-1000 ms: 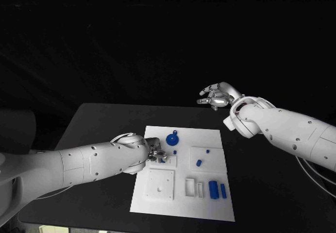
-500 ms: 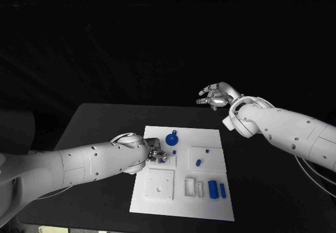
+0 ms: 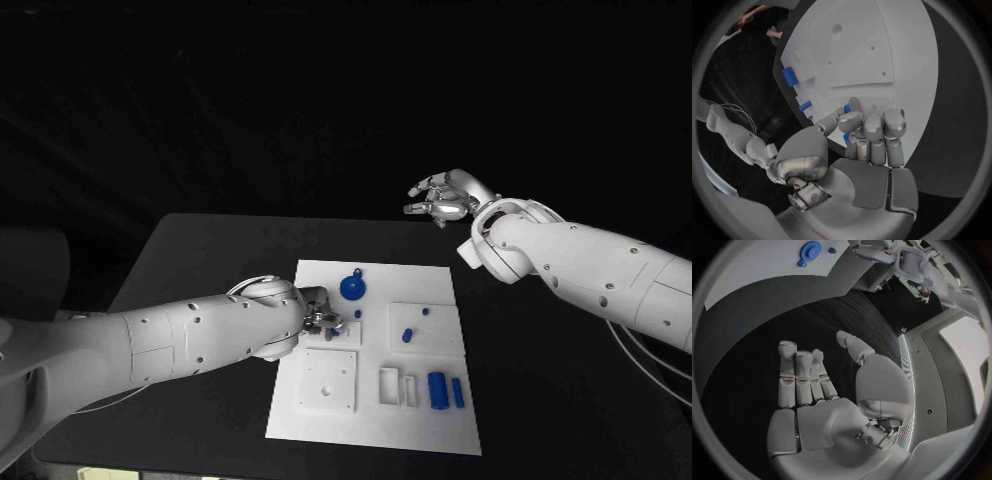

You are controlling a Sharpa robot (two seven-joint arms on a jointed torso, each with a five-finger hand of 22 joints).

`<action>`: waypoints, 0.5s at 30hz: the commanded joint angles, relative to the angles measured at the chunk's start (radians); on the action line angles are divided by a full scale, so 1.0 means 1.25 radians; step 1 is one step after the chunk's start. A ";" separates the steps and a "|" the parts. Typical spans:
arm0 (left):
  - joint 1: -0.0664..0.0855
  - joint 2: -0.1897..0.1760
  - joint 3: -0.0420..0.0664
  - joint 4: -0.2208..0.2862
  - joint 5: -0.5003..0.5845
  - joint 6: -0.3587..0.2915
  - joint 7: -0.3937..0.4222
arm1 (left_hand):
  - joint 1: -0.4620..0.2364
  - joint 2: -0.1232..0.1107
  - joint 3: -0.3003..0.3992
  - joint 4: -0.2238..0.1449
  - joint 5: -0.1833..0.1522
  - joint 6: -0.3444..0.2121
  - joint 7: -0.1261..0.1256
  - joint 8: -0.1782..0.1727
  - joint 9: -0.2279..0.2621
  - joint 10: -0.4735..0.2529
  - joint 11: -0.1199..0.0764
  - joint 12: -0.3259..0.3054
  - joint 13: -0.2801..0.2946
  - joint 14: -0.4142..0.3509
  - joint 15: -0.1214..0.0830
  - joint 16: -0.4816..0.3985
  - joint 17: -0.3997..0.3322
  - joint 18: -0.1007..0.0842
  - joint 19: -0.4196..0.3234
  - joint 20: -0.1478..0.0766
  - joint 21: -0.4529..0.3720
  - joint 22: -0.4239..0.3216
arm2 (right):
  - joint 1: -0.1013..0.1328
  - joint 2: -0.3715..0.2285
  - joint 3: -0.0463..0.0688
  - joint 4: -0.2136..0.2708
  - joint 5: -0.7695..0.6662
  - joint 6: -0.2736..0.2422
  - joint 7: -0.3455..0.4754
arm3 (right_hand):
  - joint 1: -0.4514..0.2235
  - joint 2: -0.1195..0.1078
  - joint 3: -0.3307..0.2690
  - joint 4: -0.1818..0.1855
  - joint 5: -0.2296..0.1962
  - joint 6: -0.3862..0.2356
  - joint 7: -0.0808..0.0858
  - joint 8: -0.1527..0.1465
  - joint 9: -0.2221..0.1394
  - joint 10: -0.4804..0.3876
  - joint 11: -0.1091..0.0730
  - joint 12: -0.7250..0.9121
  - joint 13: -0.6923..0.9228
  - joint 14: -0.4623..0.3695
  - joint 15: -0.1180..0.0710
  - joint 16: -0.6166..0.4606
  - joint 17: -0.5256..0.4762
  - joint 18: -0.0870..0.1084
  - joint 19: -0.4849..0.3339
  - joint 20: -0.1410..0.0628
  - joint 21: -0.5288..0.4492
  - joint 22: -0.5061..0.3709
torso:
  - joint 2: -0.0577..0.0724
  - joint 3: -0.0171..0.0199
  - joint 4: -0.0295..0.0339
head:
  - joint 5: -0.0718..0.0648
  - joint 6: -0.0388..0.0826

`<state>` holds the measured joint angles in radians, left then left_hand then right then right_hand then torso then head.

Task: Assemble the parts on the task board

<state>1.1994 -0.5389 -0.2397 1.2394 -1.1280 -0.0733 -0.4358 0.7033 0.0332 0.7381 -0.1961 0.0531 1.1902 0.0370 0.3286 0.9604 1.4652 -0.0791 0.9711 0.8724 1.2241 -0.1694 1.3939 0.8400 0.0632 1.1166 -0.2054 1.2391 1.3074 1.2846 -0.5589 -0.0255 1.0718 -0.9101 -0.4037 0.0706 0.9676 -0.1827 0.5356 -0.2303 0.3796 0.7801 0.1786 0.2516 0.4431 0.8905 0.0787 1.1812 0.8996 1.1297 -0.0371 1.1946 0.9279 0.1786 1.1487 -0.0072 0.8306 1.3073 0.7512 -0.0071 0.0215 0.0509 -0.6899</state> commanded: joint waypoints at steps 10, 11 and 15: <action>-0.002 0.002 0.000 0.001 0.010 0.017 0.011 | 0.002 -0.013 -0.002 -0.002 -0.001 0.046 -0.046 -0.005 0.000 -0.045 -0.039 0.003 -0.001 0.041 -0.046 -0.004 0.003 0.073 -0.006 -0.055 0.005 0.007 | 0.000 -0.001 0.000 0.002 -0.008 0.010 0.002 | 0.001 0.007 0.001 -0.006 0.003 0.000 0.004 0.003 0.001 -0.001 -0.006 0.005 -0.002 0.004 -0.002 0.004 -0.001 0.067 0.001 -0.004 0.005 0.015 | 0.000 0.0002 0.0003 | -0.002 -0.001; -0.002 0.002 0.000 0.001 0.010 0.016 0.010 | 0.001 -0.015 -0.003 -0.001 -0.001 0.047 -0.046 -0.005 0.000 -0.045 -0.039 0.004 -0.002 0.041 -0.046 -0.004 0.003 0.073 -0.006 -0.055 0.005 0.007 | 0.000 -0.001 0.000 0.002 -0.008 0.010 0.002 | 0.001 0.007 0.000 -0.006 0.003 0.000 0.004 0.003 0.001 -0.001 -0.006 0.005 -0.002 0.004 -0.002 0.004 -0.001 0.067 0.001 -0.004 0.005 0.015 | 0.000 0.0001 0.0002 | -0.002 -0.001; -0.002 0.002 0.000 0.001 0.010 0.014 0.009 | -0.011 -0.033 -0.012 0.008 -0.003 0.047 -0.045 -0.005 0.000 -0.045 -0.039 0.004 -0.002 0.041 -0.046 -0.005 0.005 0.073 -0.007 -0.054 0.005 0.006 | 0.000 -0.002 0.000 0.002 -0.008 0.010 0.002 | 0.000 0.007 0.000 -0.006 0.003 0.000 0.004 0.003 0.001 -0.001 -0.006 0.006 -0.002 0.004 -0.002 0.004 -0.001 0.067 0.001 -0.004 0.005 0.015 | 0.000 0.0001 0.0006 | -0.002 0.000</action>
<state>1.1987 -0.5392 -0.2396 1.2382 -1.1247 -0.0694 -0.4352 0.6908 0.0007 0.7287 -0.1846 0.0531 1.1917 0.0347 0.3285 0.9605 1.4642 -0.0782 0.9711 0.8708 1.2283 -0.1734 1.3939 0.8451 0.0656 1.1130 -0.2089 1.2398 1.3073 1.2846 -0.5604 -0.0255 1.0724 -0.9109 -0.4033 0.0700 0.9676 -0.1827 0.5356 -0.2303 0.3796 0.7810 0.1771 0.2516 0.4431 0.8905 0.0787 1.1839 0.8977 1.1296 -0.0370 1.1946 0.9279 0.1787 1.1486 -0.0069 0.8306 1.3081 0.7510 -0.0070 0.0221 0.0491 -0.6910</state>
